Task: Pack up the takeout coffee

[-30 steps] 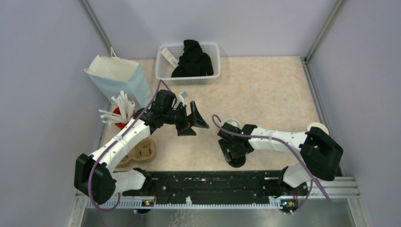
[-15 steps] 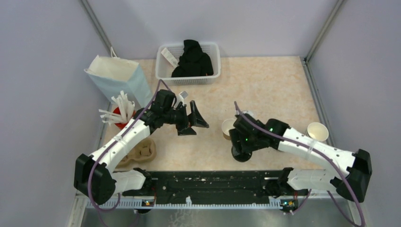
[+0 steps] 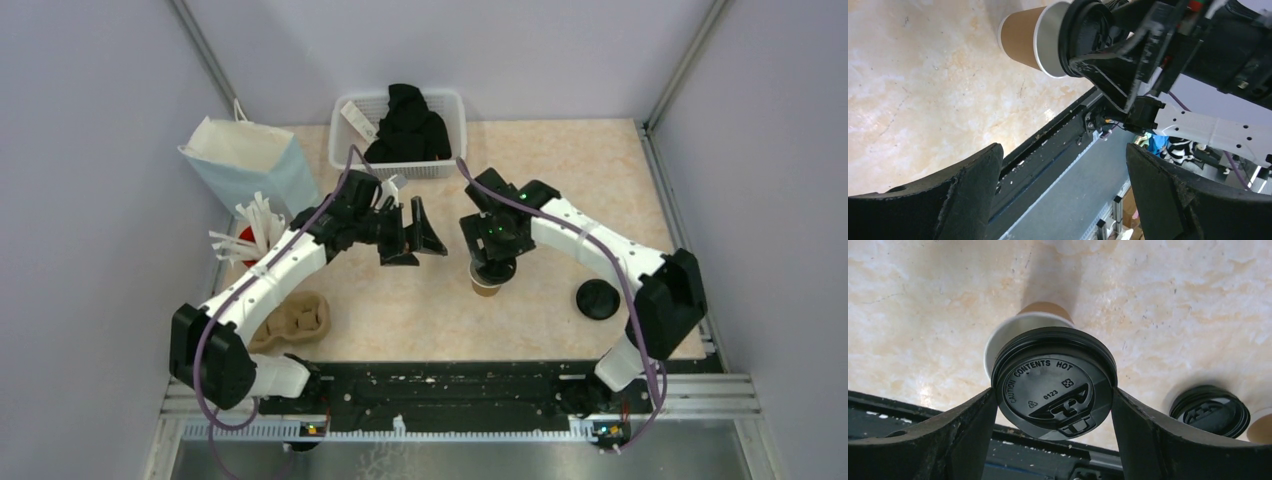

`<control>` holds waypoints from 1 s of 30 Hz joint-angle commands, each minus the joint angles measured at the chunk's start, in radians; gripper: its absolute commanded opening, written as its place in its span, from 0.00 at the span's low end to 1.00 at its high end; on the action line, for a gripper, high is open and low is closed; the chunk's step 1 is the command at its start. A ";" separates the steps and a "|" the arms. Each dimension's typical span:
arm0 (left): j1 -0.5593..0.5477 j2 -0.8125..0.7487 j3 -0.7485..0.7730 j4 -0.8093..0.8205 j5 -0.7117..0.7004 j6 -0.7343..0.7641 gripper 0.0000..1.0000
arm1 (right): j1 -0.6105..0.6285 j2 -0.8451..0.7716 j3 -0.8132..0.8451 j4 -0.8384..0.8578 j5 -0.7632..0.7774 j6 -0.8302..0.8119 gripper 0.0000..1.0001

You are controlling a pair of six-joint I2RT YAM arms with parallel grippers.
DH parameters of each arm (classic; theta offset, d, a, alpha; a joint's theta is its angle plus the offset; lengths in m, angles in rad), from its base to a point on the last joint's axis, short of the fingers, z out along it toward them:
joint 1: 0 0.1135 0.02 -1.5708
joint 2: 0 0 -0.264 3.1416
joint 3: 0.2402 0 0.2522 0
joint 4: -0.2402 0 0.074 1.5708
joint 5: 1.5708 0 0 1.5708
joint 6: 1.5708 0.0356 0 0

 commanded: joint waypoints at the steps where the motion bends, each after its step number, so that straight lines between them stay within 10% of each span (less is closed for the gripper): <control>1: -0.002 0.047 0.054 -0.009 0.006 0.075 0.99 | -0.002 0.067 0.097 -0.012 0.015 -0.075 0.79; 30: 0.036 0.053 0.051 -0.032 0.007 0.110 0.98 | -0.001 0.098 0.049 0.017 -0.056 -0.077 0.82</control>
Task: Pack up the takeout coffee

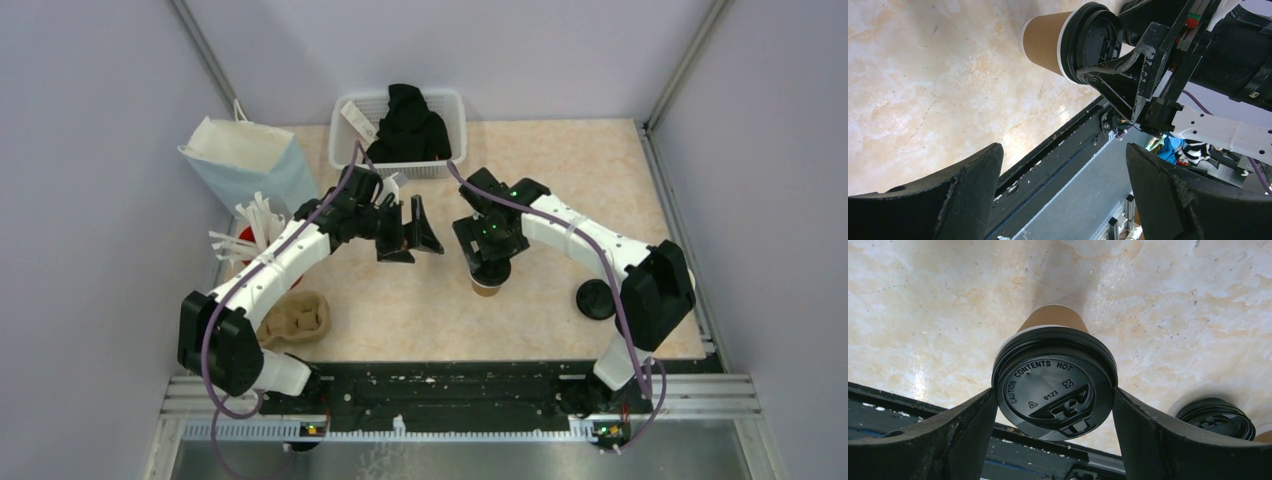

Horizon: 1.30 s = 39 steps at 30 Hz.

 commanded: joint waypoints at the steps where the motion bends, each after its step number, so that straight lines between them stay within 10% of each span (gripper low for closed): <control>1: 0.004 -0.033 -0.005 0.023 0.010 0.006 0.98 | -0.001 -0.016 -0.006 0.021 -0.004 -0.010 0.82; 28: 0.004 0.007 -0.016 0.071 0.065 -0.023 0.98 | -0.035 -0.061 0.046 -0.018 -0.045 -0.013 0.96; 39: -0.091 0.290 -0.009 0.396 0.269 -0.184 0.89 | -0.540 -0.300 -0.390 0.375 -0.884 -0.019 0.84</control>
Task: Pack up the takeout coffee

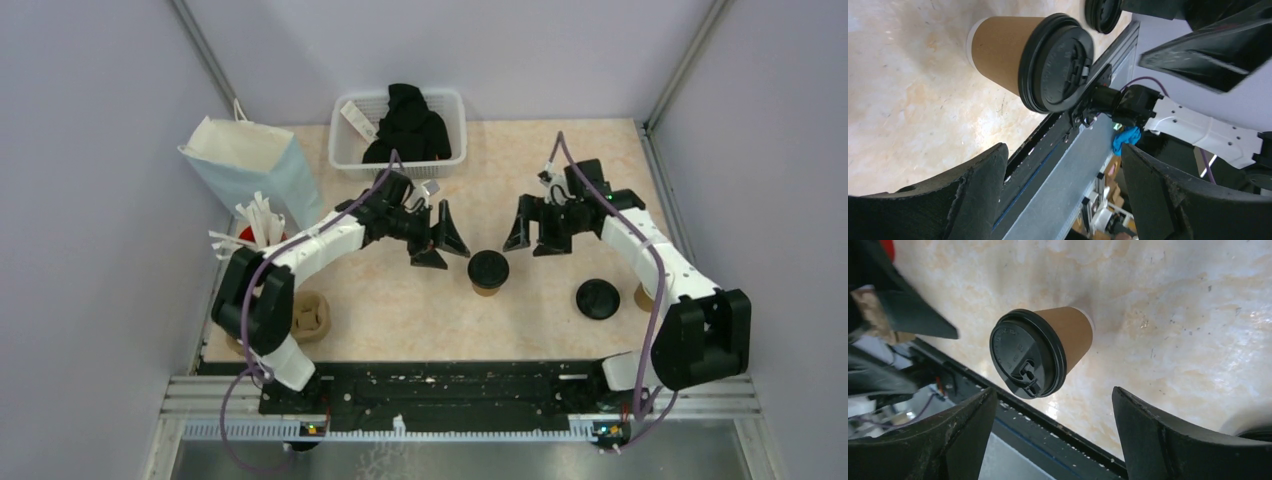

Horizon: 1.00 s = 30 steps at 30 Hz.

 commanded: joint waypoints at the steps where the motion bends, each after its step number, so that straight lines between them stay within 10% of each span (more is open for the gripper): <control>1: -0.046 0.132 0.010 0.161 0.098 -0.061 0.87 | -0.146 -0.030 -0.162 0.224 -0.451 0.010 0.82; 18: -0.056 0.261 0.022 0.221 0.099 -0.055 0.63 | -0.211 0.099 -0.336 0.459 -0.607 0.061 0.51; 30: -0.056 0.302 0.023 0.179 0.061 -0.018 0.52 | -0.244 0.177 -0.400 0.631 -0.654 0.175 0.49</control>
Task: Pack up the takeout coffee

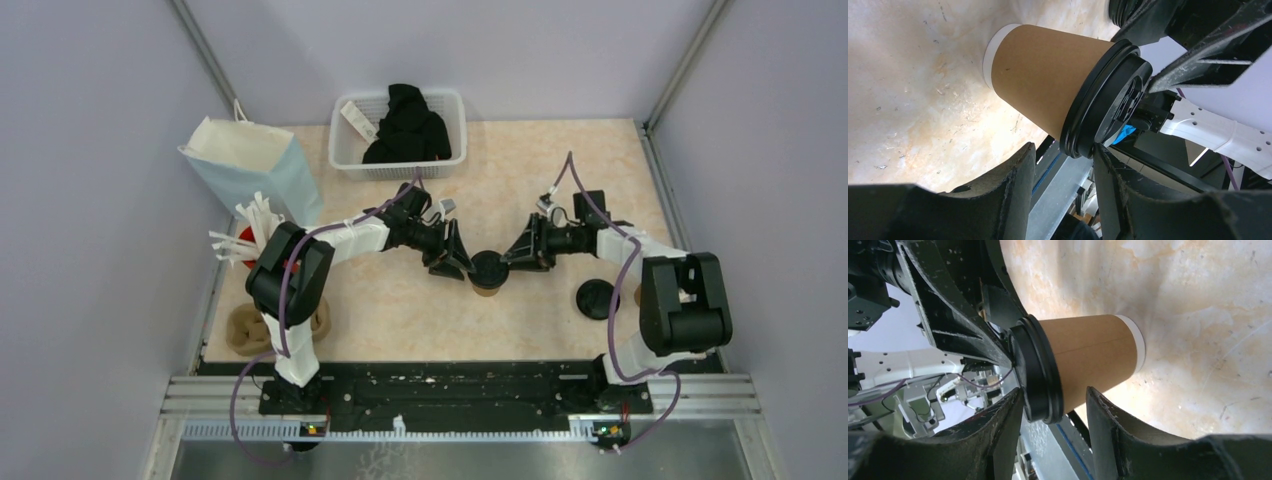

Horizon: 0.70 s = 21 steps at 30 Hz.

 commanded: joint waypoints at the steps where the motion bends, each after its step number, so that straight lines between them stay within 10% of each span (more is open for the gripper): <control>1: 0.002 0.029 0.014 0.003 -0.023 0.042 0.51 | -0.042 0.040 -0.065 0.144 -0.054 0.072 0.49; 21: 0.002 0.040 0.028 -0.019 -0.041 0.050 0.50 | -0.174 -0.098 -0.135 0.098 -0.072 0.084 0.67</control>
